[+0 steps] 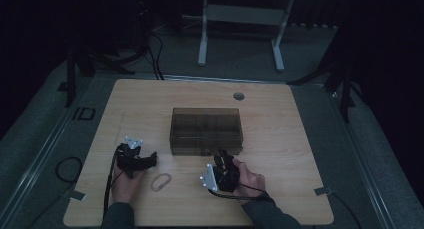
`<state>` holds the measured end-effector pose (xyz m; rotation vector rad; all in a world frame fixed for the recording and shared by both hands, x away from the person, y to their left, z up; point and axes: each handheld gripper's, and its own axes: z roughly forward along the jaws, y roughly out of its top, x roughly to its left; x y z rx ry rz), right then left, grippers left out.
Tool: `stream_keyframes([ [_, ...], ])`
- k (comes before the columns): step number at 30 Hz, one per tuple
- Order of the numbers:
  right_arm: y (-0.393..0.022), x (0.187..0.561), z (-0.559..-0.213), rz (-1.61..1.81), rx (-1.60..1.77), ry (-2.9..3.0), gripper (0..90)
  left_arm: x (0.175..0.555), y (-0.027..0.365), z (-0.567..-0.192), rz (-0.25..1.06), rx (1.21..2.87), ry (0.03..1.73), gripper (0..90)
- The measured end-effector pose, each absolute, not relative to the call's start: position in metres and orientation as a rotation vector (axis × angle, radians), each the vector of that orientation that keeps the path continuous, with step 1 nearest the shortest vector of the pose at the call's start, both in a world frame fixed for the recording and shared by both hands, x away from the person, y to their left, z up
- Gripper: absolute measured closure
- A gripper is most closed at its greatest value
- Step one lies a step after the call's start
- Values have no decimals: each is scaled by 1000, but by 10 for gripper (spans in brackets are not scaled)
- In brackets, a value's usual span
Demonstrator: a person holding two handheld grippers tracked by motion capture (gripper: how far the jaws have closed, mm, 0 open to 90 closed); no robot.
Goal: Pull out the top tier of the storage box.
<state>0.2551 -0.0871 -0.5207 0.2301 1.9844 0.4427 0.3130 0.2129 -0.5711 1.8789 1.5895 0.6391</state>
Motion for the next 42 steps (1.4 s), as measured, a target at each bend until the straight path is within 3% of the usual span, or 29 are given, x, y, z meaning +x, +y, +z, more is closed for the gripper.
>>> stream_keyframes([
  [42, -139, 279, -495, 736, 557, 2121, 562, 313, 213, -571, 640, 1877, 1593, 131],
])
